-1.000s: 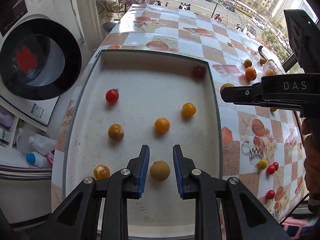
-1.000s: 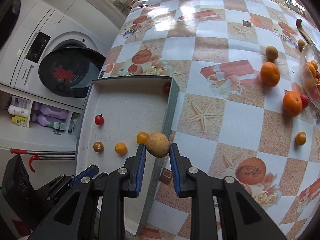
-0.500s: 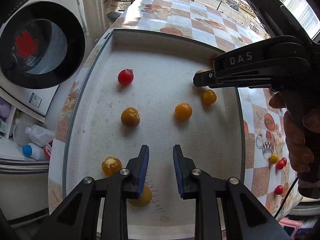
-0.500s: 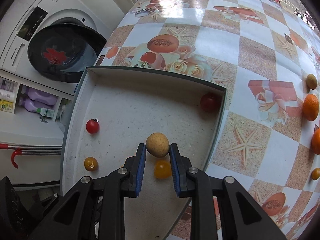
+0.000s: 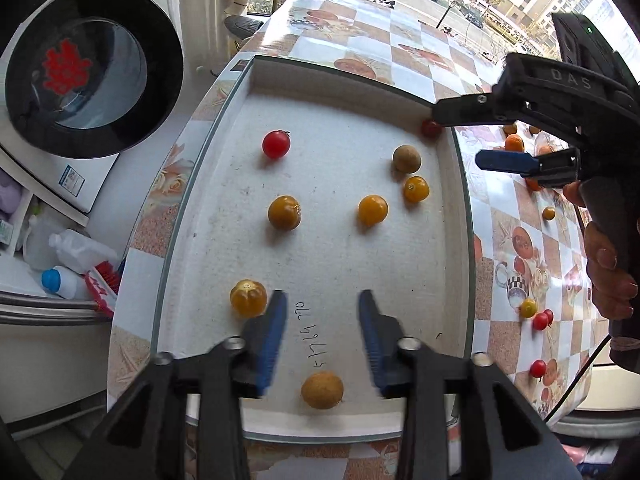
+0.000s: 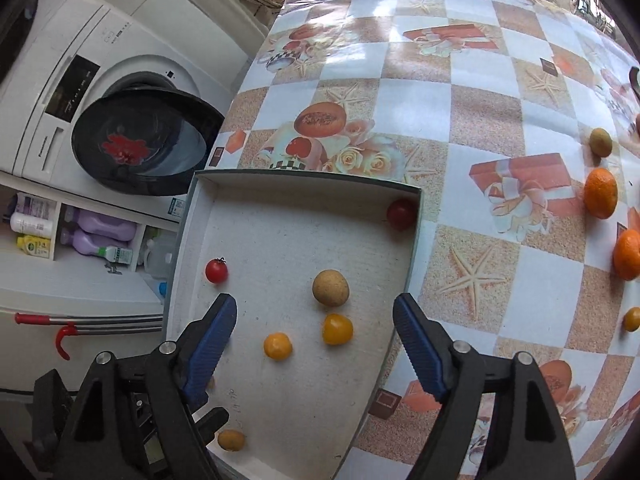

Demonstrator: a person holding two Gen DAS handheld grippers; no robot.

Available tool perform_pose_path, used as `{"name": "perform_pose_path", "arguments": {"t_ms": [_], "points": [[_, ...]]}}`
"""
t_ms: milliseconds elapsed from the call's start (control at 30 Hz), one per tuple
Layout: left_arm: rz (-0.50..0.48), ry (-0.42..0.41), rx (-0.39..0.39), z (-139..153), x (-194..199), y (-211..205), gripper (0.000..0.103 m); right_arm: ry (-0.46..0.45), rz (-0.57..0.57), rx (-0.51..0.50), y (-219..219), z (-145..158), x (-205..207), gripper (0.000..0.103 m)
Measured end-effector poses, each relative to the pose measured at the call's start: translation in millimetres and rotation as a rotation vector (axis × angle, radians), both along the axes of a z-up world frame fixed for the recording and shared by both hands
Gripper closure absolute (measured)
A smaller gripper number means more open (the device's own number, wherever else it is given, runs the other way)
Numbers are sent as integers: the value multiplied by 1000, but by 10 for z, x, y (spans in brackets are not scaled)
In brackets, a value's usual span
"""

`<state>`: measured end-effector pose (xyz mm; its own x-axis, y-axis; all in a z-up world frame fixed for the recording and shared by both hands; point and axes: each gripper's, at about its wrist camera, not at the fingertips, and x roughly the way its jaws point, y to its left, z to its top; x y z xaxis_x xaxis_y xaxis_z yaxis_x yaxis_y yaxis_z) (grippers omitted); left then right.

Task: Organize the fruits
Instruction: 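Move both open grippers back toward the red and yellow tomatoes on the table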

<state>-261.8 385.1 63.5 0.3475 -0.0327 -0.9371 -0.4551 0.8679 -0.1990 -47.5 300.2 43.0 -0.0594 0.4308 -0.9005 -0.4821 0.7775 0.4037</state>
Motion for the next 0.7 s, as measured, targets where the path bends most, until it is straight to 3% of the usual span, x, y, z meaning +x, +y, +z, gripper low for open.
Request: {"name": "perform_pose_path", "arguments": {"t_ms": [33, 100, 267, 400, 700], "points": [[21, -39, 14, 74, -47, 16, 20, 11, -30, 5, -101, 23, 17, 18], [37, -106, 23, 206, -113, 42, 20, 34, -95, 11, -310, 35, 63, 17], [14, -72, 35, 239, -26, 41, 20, 78, -267, 21, -985, 10, 104, 12], [-45, -66, 40, 291, 51, -73, 20, 83, -340, 28, -1468, -25, 5, 0], [-136, 8, 64, 293, 359, -211, 20, 42, -381, -157, -2240, -146, -233, 0]]}}
